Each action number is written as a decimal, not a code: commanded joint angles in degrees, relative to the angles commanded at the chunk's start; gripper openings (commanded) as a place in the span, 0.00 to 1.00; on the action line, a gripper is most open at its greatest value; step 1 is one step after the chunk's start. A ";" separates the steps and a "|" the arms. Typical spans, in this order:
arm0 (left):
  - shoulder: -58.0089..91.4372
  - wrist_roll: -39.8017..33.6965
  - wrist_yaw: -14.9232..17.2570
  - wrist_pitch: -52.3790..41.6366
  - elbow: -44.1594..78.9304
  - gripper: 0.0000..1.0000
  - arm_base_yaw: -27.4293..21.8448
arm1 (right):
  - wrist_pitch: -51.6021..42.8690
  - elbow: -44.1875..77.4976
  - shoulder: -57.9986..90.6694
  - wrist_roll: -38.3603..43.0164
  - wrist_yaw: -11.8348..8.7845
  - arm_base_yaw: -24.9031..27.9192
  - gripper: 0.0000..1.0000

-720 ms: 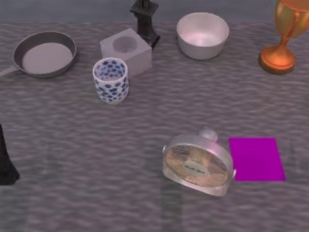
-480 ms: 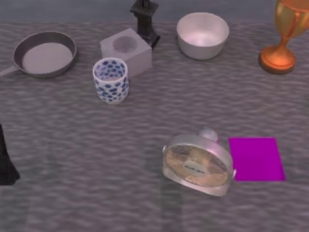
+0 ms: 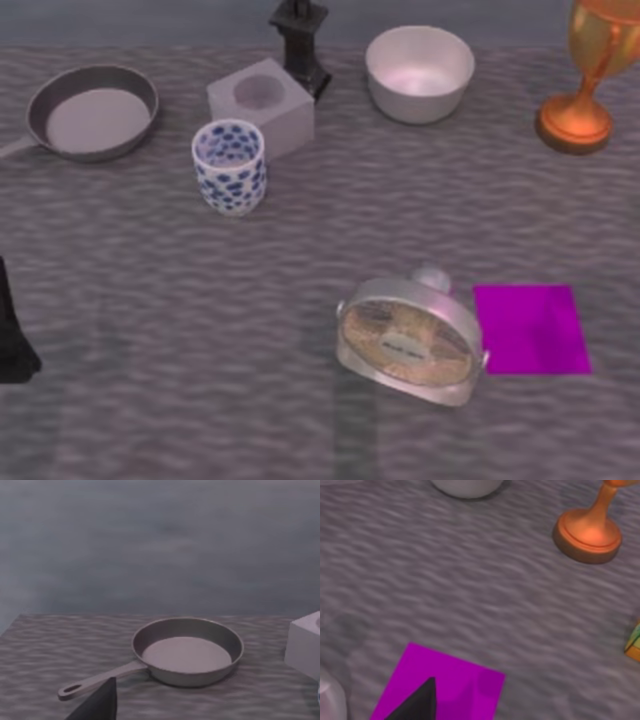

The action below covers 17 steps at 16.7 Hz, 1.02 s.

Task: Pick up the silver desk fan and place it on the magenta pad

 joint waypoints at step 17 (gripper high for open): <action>0.00 0.00 0.00 0.00 0.00 1.00 0.00 | -54.20 73.21 78.47 -15.64 0.02 29.43 1.00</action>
